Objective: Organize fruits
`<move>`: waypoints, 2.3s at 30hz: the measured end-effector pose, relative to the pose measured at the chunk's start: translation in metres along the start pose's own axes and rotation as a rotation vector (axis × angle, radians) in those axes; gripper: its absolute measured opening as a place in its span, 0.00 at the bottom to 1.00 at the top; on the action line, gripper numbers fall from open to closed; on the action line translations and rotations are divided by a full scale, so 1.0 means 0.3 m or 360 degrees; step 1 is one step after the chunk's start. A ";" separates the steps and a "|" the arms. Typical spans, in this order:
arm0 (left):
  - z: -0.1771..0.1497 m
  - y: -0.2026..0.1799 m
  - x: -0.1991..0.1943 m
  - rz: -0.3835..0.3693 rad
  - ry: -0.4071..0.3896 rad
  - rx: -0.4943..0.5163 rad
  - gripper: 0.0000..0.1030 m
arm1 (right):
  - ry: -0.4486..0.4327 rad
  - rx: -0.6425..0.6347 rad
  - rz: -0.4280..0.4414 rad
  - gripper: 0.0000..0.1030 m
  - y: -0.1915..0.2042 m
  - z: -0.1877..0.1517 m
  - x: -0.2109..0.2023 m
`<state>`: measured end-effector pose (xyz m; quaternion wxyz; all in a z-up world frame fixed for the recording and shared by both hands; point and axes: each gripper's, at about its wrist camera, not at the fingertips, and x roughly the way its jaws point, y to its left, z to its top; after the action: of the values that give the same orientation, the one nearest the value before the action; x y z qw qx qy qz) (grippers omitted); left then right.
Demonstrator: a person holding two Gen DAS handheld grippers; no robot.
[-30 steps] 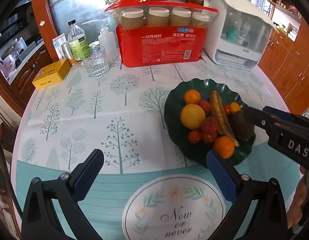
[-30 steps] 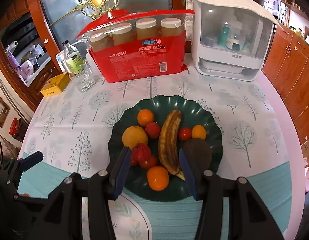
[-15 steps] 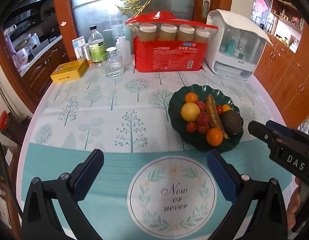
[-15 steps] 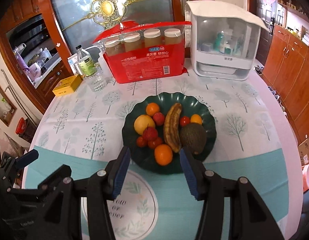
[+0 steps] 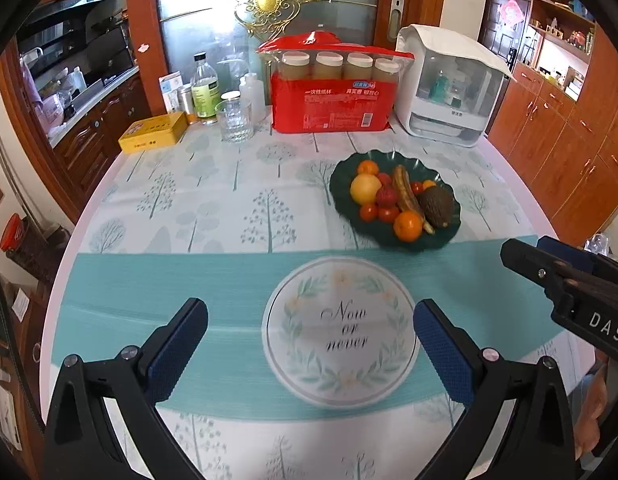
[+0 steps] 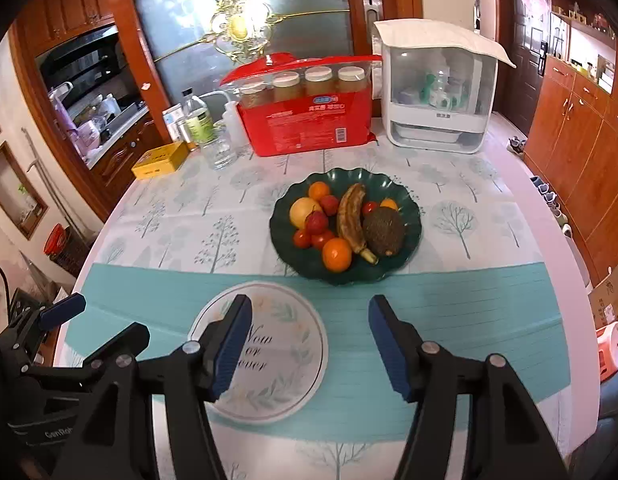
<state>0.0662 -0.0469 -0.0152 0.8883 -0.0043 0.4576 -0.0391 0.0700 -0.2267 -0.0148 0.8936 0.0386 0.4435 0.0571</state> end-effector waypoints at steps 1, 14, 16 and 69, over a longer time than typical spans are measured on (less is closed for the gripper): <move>-0.011 0.006 -0.010 0.0001 0.0005 -0.0002 0.99 | 0.0002 0.0000 0.0008 0.61 0.006 -0.012 -0.011; -0.105 0.011 -0.174 0.0037 -0.0049 0.0021 0.99 | 0.0037 0.0060 0.0052 0.69 0.054 -0.113 -0.125; -0.117 0.011 -0.202 0.0046 -0.0073 0.0021 0.99 | 0.0021 0.0070 0.0044 0.70 0.062 -0.127 -0.149; -0.220 0.004 -0.212 0.0111 0.0019 -0.0077 0.99 | -0.0096 -0.0018 -0.0086 0.73 0.092 -0.244 -0.245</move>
<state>-0.0242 -0.0392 -0.0019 0.8860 -0.0098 0.4636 0.0028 -0.0343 -0.2079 0.0021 0.9080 0.0234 0.4169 0.0342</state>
